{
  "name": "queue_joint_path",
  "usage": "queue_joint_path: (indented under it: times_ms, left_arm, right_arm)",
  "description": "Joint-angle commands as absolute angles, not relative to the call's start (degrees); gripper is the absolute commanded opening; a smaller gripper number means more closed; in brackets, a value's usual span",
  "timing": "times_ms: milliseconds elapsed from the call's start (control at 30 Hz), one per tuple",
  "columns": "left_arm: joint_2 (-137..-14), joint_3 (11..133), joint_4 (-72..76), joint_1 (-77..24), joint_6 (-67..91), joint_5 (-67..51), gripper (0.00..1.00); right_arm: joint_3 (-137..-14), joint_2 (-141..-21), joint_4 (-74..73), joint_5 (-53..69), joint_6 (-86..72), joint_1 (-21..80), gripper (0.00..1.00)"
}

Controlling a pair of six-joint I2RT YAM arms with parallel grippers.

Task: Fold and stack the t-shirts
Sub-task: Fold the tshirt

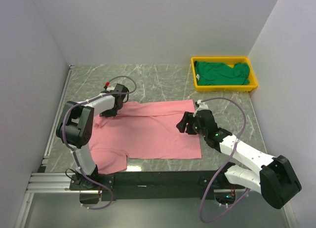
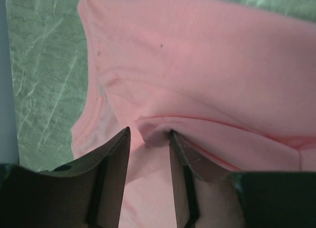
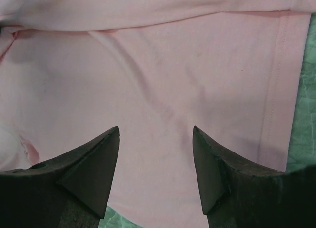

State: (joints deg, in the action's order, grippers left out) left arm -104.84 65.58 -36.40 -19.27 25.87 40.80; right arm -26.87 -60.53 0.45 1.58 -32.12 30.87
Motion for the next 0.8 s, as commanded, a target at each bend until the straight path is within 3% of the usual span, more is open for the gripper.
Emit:
queue_joint_path:
  times_ms: [0,300,367,533,633,767]
  left_arm:
    - [-101.6,69.2,-35.0,-18.2,24.7,38.8,0.44]
    - [-92.1,65.8,-34.5,-17.8,30.6,28.5,0.6]
    - [-90.4,62.9,-34.3,-17.8,32.6,24.7,0.58]
    - [-85.1,56.3,-32.8,-17.8,41.6,16.3,0.42]
    - [-82.0,50.6,-28.7,-17.8,46.5,10.9,0.41]
    - [-80.5,46.5,-25.1,-17.8,49.2,13.2,0.42]
  right_arm:
    - [-26.5,-60.6,2.7,1.3,-32.0,30.5,0.67]
    - [-26.0,-60.0,3.1,1.7,-32.3,30.6,0.67]
    - [-26.0,-60.2,3.4,1.8,-32.2,30.5,0.66]
    - [-25.8,-60.6,4.1,3.0,-32.6,30.5,0.66]
    - [-25.8,-60.6,4.2,3.3,-32.6,30.5,0.66]
    - [-25.7,-60.5,4.5,3.5,-32.7,30.5,0.66]
